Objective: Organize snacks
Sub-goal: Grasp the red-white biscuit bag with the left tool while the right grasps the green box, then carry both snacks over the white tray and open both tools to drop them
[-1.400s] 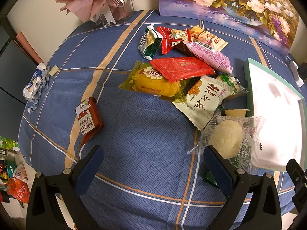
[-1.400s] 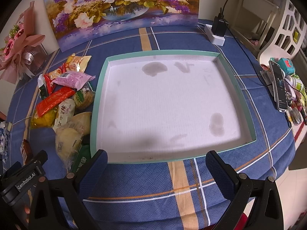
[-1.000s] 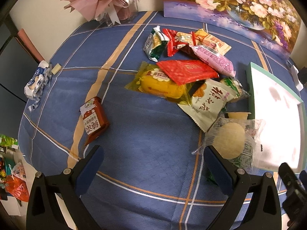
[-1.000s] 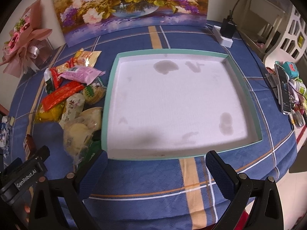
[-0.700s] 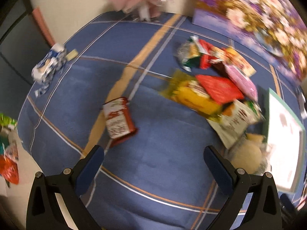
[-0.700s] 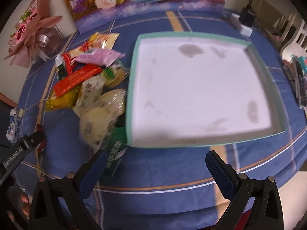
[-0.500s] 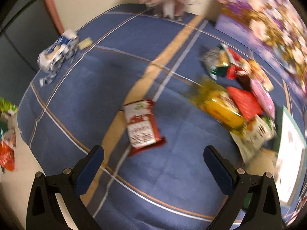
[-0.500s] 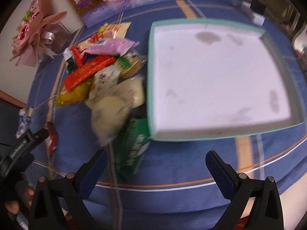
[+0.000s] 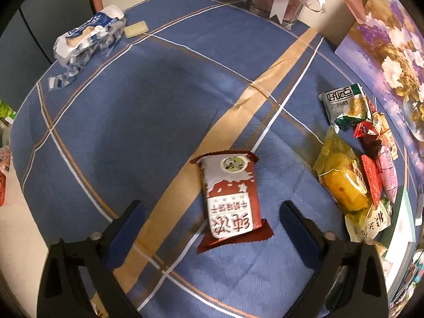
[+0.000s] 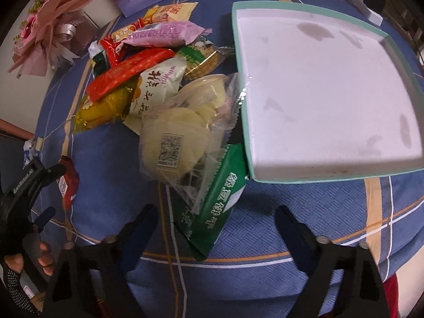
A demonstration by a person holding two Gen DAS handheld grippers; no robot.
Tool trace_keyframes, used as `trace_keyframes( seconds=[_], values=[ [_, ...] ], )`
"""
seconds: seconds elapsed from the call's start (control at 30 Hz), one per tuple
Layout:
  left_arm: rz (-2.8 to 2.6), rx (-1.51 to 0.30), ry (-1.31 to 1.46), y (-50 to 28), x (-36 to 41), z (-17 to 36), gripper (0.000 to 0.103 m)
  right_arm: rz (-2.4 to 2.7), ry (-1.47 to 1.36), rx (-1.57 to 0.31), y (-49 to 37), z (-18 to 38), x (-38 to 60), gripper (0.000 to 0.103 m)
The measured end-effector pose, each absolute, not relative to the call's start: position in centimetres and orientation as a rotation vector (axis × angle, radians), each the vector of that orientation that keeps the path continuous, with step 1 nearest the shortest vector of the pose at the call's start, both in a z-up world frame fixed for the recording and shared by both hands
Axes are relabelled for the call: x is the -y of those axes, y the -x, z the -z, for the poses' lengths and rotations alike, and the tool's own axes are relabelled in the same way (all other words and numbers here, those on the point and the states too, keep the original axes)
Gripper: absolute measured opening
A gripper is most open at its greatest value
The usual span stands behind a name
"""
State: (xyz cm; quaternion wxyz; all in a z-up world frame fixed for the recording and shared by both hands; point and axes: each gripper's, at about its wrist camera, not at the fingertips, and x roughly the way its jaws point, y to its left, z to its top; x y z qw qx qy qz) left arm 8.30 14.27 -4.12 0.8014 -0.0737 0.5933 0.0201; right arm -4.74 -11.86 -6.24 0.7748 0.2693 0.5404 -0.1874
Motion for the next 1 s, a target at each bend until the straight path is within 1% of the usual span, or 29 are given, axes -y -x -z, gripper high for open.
trace_keyframes(
  seconds=[0.03, 0.07, 0.13, 0.17, 0.2, 0.23, 0.27, 0.3, 0.33, 0.4, 0.47, 0.5, 0.67, 0.7, 0.97, 1.0],
  values=[
    [-0.031, -1.277, 0.157, -8.4, -14.2, 4.3, 0.077, 0.408, -0.577, -1.169, 4.6, 6.5, 11.6, 0.077],
    [-0.016, -1.287, 0.16, -8.6, -14.0, 4.7, 0.074, 0.407, -0.576, -1.167, 4.5, 6.7, 11.3, 0.073],
    [-0.008, -1.302, 0.156, -8.9, -13.8, 5.3, 0.067, 0.396, -0.583, -1.16, 3.8, 7.0, 10.8, 0.059],
    [-0.011, -1.306, 0.149, -8.9, -13.7, 5.5, 0.063, 0.382, -0.596, -1.162, 3.7, 6.8, 10.7, 0.057],
    [-0.021, -1.305, 0.135, -9.0, -13.6, 5.6, 0.058, 0.372, -0.599, -1.158, 3.5, 6.8, 10.5, 0.051],
    [-0.025, -1.3, 0.121, -8.9, -13.5, 5.5, 0.054, 0.365, -0.599, -1.16, 3.4, 6.8, 10.5, 0.047],
    [-0.024, -1.296, 0.114, -8.9, -13.4, 5.5, 0.05, 0.362, -0.592, -1.161, 3.2, 6.8, 10.2, 0.046],
    [-0.023, -1.295, 0.111, -9.0, -13.3, 5.4, 0.043, 0.364, -0.585, -1.16, 2.9, 6.9, 10.0, 0.045],
    [-0.025, -1.293, 0.102, -8.9, -13.2, 5.4, 0.041, 0.364, -0.583, -1.159, 3.0, 6.8, 9.9, 0.044],
    [-0.025, -1.292, 0.092, -8.9, -13.0, 5.4, 0.041, 0.359, -0.585, -1.156, 2.5, 6.9, 9.6, 0.042],
    [-0.022, -1.298, 0.077, -8.8, -12.6, 5.3, 0.041, 0.357, -0.583, -1.146, 2.1, 6.9, 9.2, 0.038],
    [-0.011, -1.305, 0.079, -8.6, -12.4, 5.2, 0.041, 0.353, -0.579, -1.141, 2.1, 6.5, 9.2, 0.033],
    [0.061, -1.326, 0.092, -8.4, -10.5, 4.8, 0.041, 0.333, -0.559, -1.126, 1.7, 5.6, 8.4, 0.028],
    [0.071, -1.324, 0.085, -8.2, -10.1, 4.6, 0.041, 0.331, -0.561, -1.124, 1.6, 5.7, 8.6, 0.026],
    [0.147, -1.272, 0.074, -7.1, -7.8, 2.3, 0.041, 0.292, -0.561, -1.066, 1.3, 3.2, 9.5, 0.026],
    [0.151, -1.264, 0.074, -6.7, -7.0, 2.0, 0.041, 0.29, -0.561, -1.061, 2.6, 2.6, 10.2, 0.026]
  ],
)
